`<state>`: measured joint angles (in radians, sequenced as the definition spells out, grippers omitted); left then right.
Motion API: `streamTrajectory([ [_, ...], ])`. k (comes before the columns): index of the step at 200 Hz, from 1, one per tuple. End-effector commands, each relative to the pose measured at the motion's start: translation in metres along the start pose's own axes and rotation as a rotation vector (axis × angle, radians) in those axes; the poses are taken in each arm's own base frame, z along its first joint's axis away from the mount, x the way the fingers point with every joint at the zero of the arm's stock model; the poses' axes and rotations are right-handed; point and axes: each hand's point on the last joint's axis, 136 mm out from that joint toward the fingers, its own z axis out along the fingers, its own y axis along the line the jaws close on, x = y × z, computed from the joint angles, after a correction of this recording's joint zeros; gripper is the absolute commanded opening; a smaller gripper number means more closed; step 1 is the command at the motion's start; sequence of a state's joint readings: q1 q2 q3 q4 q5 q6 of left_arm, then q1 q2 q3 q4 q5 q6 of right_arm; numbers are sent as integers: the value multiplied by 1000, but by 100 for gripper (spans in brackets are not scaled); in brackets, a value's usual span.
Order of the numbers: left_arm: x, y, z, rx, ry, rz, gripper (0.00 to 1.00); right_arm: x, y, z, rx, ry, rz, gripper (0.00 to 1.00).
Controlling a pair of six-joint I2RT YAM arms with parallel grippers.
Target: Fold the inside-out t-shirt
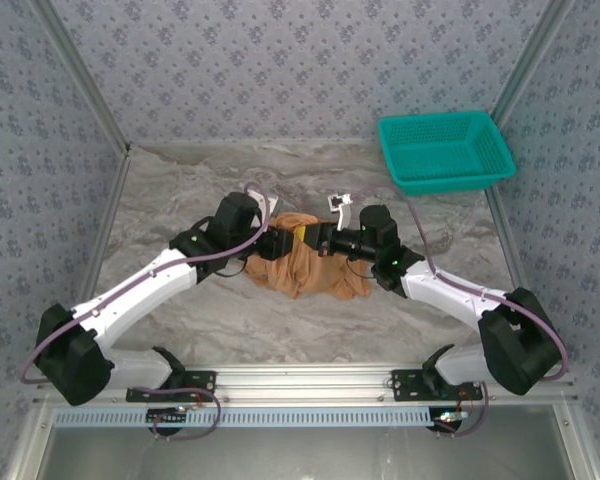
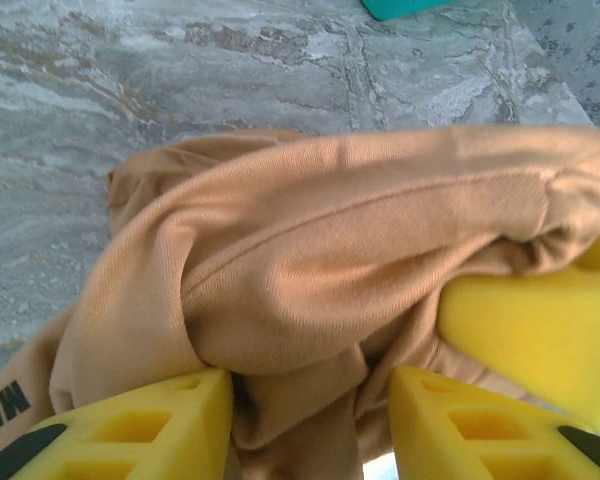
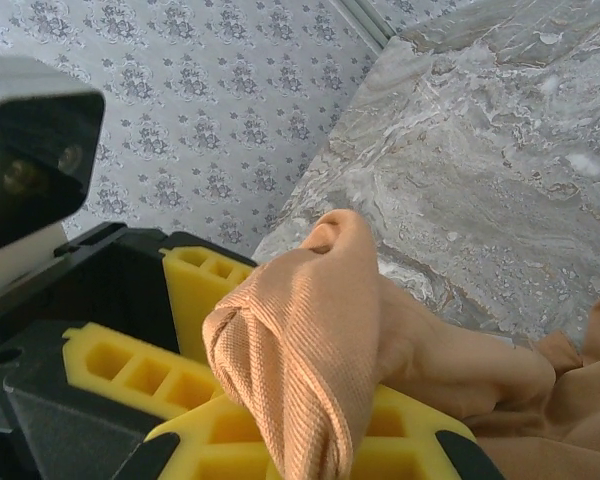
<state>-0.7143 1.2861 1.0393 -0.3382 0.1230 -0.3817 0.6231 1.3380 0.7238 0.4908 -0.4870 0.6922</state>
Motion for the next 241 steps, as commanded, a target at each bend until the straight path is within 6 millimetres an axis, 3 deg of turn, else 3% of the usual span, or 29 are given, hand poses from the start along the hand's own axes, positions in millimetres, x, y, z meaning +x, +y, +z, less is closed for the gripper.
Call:
streamTrajectory([
  [1, -14, -2, 1, -9, -27, 46, 40, -6, 6, -5, -28, -25, -14, 0],
  [27, -14, -3, 7, 20, -19, 40, 26, -5, 5, -6, -26, -26, -15, 0],
  [72, -22, -7, -2, 89, -45, 22, 0, -6, 1, -9, -6, -32, -17, 0],
  [98, -25, -7, -16, 145, -76, -2, 0, -6, -17, -15, 90, -37, -1, 0],
  [125, -29, -27, -39, 308, -131, 13, 0, -8, -44, -27, 251, -39, 35, 0],
  [160, -35, -46, -68, 462, -177, 69, 0, -8, -59, -39, 334, -30, 54, 0],
  [182, -44, -54, -89, 528, -233, 103, 0, -7, -62, -47, 367, -16, 61, 0],
  [199, -45, -58, -100, 553, -261, 145, 0, -4, -61, -50, 362, 30, 12, 6],
  [213, -42, -59, -102, 560, -264, 179, 0, -1, -55, -51, 317, 72, -2, 12],
  [241, -35, -58, -94, 568, -249, 180, 0, 4, -40, -51, 225, 102, -42, 14],
])
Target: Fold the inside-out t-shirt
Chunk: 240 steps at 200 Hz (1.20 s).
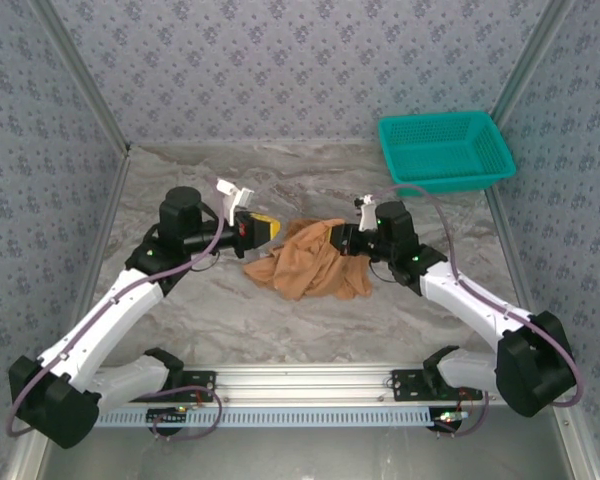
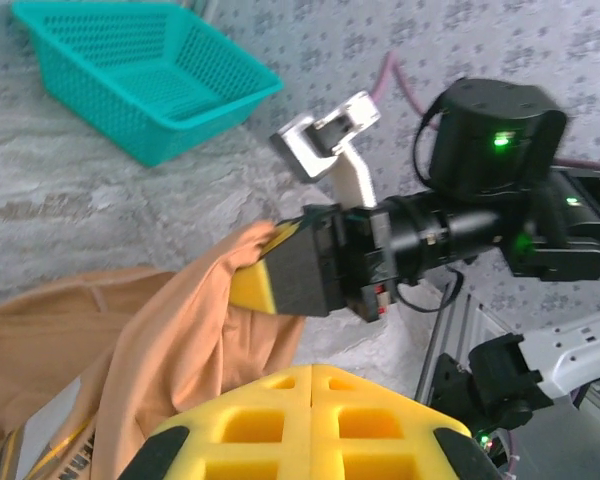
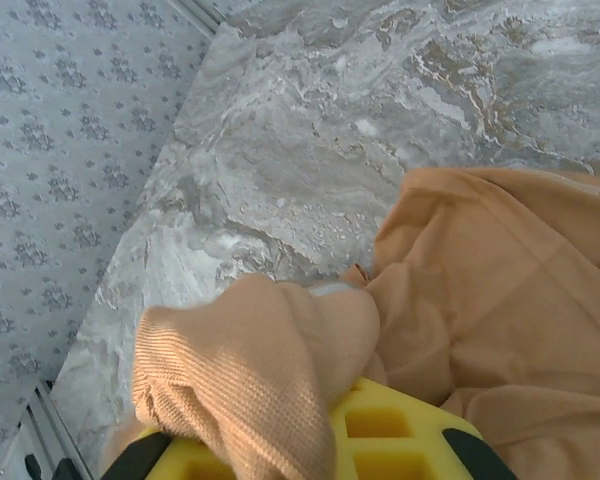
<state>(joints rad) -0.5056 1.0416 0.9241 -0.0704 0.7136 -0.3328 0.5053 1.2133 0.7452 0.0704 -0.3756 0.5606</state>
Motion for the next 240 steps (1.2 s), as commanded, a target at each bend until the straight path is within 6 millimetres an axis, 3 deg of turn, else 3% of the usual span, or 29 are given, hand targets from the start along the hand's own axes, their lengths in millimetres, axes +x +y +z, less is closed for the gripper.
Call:
streamTrajectory([
  [1, 5, -8, 2, 62, 1, 53, 0, 2, 20, -10, -92, 35, -72, 14],
  [19, 17, 6, 9, -14, 47, 34, 0, -1, 22, -11, -112, 22, -68, 2],
  [35, 39, 21, 24, -105, 122, 3, 0, -6, 25, -10, -133, -11, -46, 0],
  [54, 68, 21, 48, -129, 236, -24, 19, -13, 28, -8, -156, -51, -23, 0],
  [73, 85, 27, 67, -196, 279, -43, 32, -14, 27, -6, -157, -54, -7, 0],
  [109, 81, 60, 69, -394, 260, -21, 43, -15, 29, -6, -164, -60, -5, 0],
  [159, 77, 42, 92, -249, 263, -37, 51, -12, 29, -6, -165, -59, -6, 0],
  [190, 79, 50, 97, -265, 275, -42, 46, -13, 32, -7, -176, -62, -15, 0],
  [211, 76, 53, 98, -244, 268, -59, 23, -12, 32, -8, -175, -57, -21, 0],
  [230, 63, 37, 96, -130, 232, -73, 0, -5, 23, -13, -126, -26, -34, 1],
  [240, 55, 24, 91, -56, 206, -62, 0, -5, 17, -18, -80, -20, -79, 5],
])
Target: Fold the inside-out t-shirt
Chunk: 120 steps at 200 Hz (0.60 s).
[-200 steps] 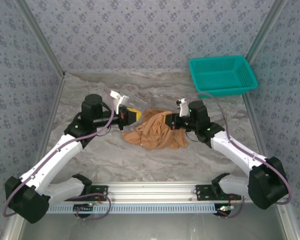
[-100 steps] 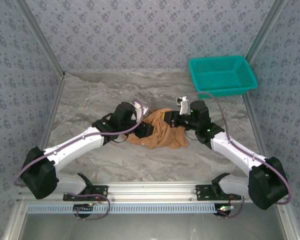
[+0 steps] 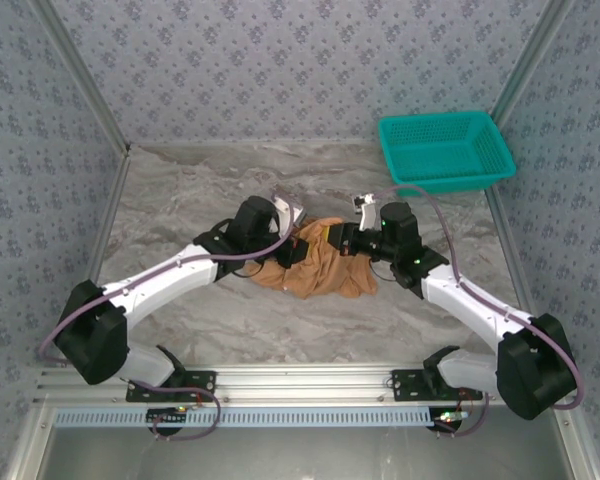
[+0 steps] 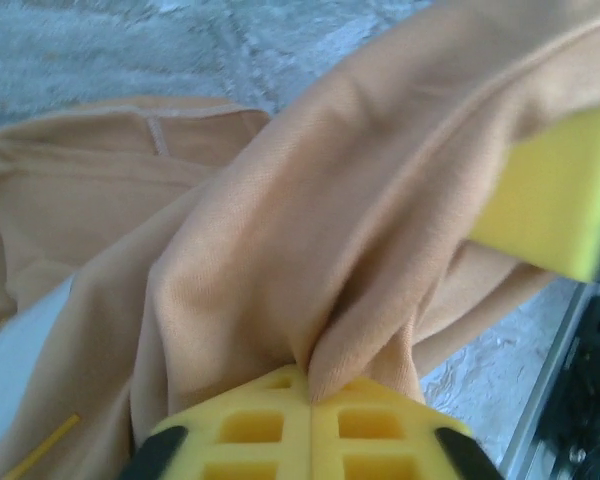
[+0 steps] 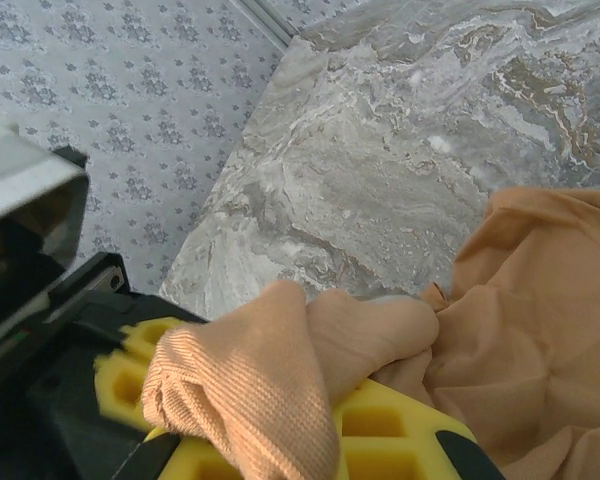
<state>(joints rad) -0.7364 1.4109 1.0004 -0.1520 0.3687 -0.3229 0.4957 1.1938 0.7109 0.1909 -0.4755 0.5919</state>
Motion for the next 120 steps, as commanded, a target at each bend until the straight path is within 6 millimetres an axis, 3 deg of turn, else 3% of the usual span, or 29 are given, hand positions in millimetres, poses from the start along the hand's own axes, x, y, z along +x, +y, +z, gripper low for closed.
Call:
streamTrajectory([
  [1, -31, -37, -23, 198, -100, 51, 0, 2, -4, -14, 57, 20, -73, 6],
  [20, -37, -59, -47, 318, -144, 108, 0, 4, -15, -26, 175, 63, -190, 22],
  [43, -38, -69, -69, 360, -175, 173, 0, 10, -19, -42, 251, 129, -294, 35],
  [63, -35, -70, -76, 350, -168, 223, 0, 10, -1, -49, 193, 142, -351, 42],
  [88, -34, -71, -78, 345, -146, 247, 0, 9, 27, -51, 115, 143, -431, 58],
  [120, -35, -73, -78, 352, -133, 253, 0, 14, 39, -47, 152, 165, -609, 70],
])
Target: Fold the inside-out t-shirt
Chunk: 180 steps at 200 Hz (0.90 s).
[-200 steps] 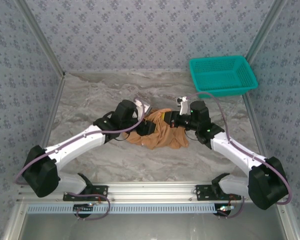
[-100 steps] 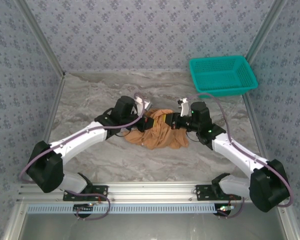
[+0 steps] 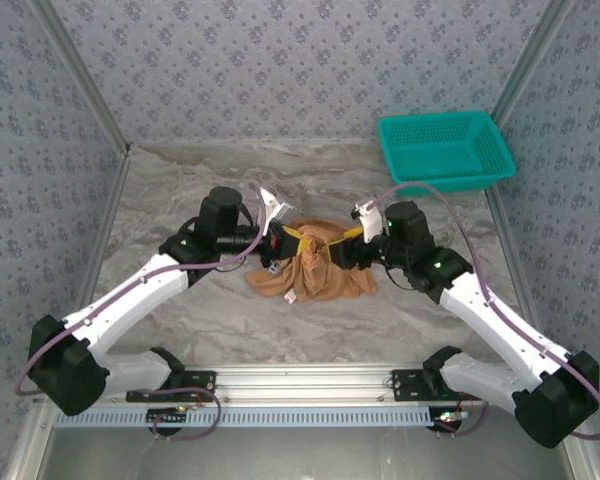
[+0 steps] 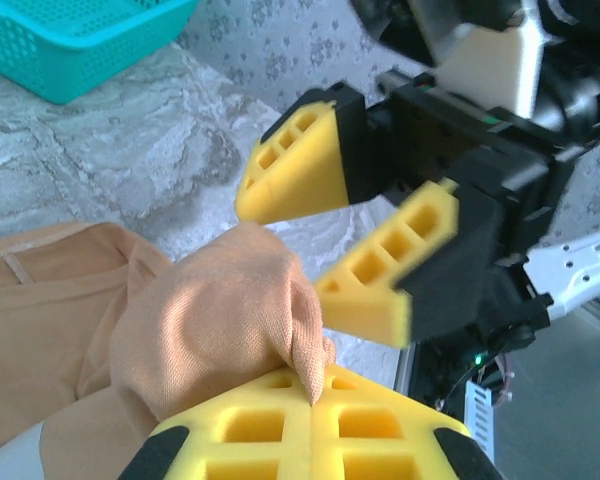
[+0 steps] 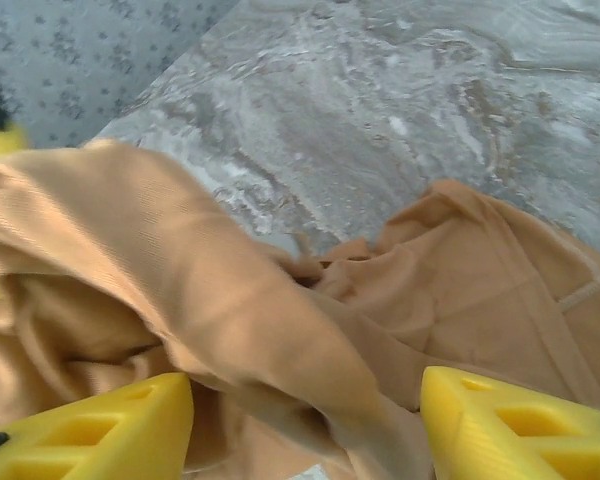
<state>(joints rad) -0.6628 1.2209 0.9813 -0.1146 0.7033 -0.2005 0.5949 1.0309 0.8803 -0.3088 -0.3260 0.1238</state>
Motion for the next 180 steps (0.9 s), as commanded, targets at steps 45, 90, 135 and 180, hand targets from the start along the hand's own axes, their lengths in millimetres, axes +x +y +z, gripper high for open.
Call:
streamTrajectory([
  [45, -12, -13, -5, 46, -4, 56, 0, -8, 3, 15, 78, 41, -223, 72],
  [90, -5, -1, -7, -27, 9, 53, 0, -29, 19, 35, -32, -4, -138, 21],
  [135, 7, 114, -46, -715, -6, -97, 2, -29, 49, -1, -316, -40, 42, 0],
  [180, 6, 100, -37, -659, 19, -137, 33, -44, 58, 6, -459, -156, 198, 0],
])
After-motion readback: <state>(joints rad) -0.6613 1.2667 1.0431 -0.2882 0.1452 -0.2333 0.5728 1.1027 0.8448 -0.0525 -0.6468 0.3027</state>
